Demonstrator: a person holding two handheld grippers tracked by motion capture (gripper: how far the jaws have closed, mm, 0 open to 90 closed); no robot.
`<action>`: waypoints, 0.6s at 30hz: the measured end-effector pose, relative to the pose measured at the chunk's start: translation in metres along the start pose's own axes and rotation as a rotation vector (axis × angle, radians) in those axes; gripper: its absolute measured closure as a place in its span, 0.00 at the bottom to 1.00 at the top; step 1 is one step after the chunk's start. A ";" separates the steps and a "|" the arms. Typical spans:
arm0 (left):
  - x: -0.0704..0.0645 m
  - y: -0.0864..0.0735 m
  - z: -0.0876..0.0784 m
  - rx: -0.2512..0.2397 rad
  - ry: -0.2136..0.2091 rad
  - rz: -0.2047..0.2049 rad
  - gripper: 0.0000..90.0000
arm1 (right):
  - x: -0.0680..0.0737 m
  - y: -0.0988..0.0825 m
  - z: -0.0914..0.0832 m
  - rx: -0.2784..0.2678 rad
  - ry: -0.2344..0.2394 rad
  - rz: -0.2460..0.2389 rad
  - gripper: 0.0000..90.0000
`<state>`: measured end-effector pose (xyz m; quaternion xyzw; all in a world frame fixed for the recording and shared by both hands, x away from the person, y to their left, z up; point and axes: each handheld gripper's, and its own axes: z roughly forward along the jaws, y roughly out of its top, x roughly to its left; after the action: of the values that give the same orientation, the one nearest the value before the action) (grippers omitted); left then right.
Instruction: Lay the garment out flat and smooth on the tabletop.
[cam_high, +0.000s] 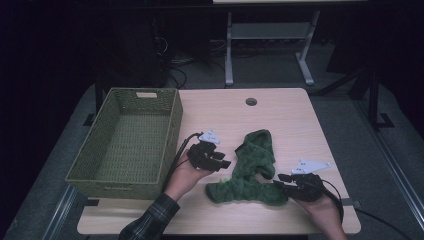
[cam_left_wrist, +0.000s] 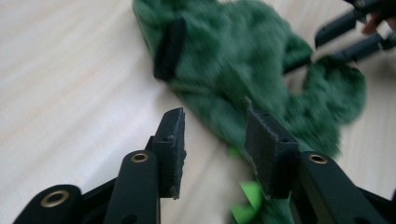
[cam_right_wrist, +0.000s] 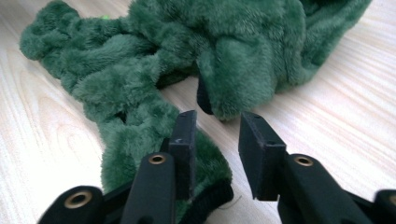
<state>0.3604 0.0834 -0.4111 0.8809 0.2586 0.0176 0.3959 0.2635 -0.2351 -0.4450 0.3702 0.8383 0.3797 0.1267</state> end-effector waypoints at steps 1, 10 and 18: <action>0.003 0.004 0.003 -0.011 0.006 0.008 0.62 | 0.000 -0.001 0.000 0.000 0.004 0.013 0.73; 0.020 0.032 0.037 -0.039 -0.042 0.013 0.61 | 0.000 -0.002 0.003 -0.004 0.014 0.080 0.66; 0.020 0.035 0.059 -0.006 -0.071 0.018 0.69 | 0.006 0.003 0.012 0.003 -0.001 0.085 0.65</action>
<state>0.4071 0.0329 -0.4307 0.8821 0.2364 -0.0096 0.4074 0.2669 -0.2232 -0.4509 0.4059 0.8222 0.3834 0.1105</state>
